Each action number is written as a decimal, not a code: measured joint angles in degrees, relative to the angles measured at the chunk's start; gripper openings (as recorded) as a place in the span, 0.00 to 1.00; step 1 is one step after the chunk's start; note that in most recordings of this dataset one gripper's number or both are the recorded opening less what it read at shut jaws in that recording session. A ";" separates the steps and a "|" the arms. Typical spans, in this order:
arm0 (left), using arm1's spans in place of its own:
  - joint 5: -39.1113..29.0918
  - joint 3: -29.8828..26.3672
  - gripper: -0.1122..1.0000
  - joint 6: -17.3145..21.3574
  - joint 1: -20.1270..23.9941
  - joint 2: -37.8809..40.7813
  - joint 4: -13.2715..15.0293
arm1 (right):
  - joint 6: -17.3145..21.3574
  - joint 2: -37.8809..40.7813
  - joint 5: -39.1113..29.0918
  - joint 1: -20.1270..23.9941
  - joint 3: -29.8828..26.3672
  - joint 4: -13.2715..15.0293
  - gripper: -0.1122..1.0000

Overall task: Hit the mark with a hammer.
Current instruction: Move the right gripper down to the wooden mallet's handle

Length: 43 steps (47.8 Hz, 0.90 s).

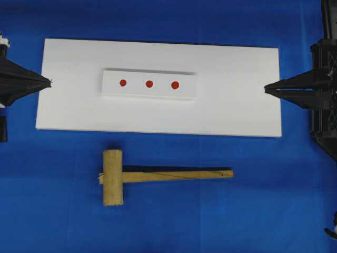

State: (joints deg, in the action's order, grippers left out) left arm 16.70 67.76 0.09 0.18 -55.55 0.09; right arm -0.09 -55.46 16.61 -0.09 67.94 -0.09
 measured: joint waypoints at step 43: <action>-0.88 0.70 0.10 -0.35 -0.53 0.26 0.26 | 12.04 39.73 -2.64 13.62 -16.08 -1.41 0.67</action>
State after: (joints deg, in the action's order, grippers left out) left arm 15.82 68.47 -0.26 -0.35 -55.28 0.35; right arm 11.95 -15.73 13.97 13.54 51.86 -1.49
